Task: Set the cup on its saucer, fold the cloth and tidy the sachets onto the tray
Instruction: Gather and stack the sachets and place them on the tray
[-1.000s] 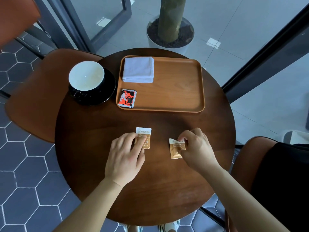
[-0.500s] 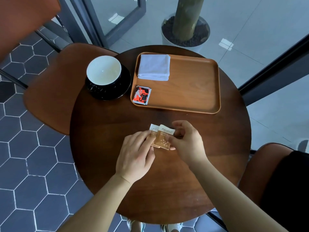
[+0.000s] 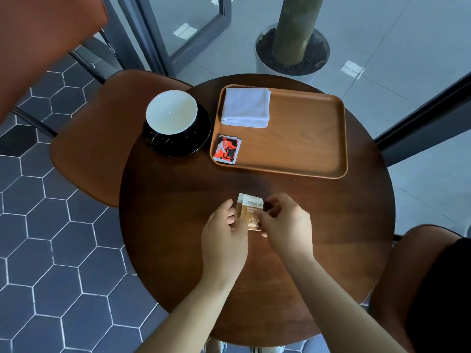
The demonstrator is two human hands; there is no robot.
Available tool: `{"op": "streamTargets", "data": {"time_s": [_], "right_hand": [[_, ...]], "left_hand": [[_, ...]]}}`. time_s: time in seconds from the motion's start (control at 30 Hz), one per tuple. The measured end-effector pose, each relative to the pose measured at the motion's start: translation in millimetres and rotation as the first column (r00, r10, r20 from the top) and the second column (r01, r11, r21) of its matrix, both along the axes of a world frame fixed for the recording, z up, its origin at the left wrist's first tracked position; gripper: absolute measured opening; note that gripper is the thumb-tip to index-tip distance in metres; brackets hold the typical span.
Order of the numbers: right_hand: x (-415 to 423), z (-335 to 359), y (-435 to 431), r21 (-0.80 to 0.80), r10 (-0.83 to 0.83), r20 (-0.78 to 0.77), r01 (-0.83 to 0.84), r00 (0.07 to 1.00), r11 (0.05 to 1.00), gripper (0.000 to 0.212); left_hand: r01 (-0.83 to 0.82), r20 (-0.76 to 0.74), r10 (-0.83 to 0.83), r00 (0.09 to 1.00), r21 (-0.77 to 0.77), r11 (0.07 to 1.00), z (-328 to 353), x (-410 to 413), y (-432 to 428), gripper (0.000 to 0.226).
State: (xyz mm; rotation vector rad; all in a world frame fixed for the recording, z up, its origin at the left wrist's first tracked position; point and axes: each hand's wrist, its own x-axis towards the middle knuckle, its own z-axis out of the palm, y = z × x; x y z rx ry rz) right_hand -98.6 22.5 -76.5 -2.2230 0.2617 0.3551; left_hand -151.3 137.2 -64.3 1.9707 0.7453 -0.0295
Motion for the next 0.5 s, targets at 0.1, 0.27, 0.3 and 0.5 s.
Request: {"op": "streamTargets", "data": {"time_s": [0.1,0.27,0.3,0.5], "right_hand": [[2,-1,3,-0.023,0.010,-0.003,-0.010,1.000,1.000,0.026],[5,-3,1,-0.004,0.010,-0.028,-0.010,1.000,1.000,0.032],[5,-3,1,-0.004,0.014,-0.027,-0.015,1.000,1.000,0.033],[6,-4,-5,0.050,0.038,-0.059,-0.035,0.998,0.998,0.030]], "left_hand": [[-0.147,-0.055,0.140,0.989,-0.151,0.978,4,12,0,0.042],[-0.259,-0.152,0.224,0.963,-0.282,0.924,0,23,-2,0.037],[-0.248,-0.152,0.212,0.965,-0.278,0.928,0,24,-3,0.031],[-0.160,-0.144,0.143,0.979,-0.114,0.981,-3,30,-4,0.014]]}}
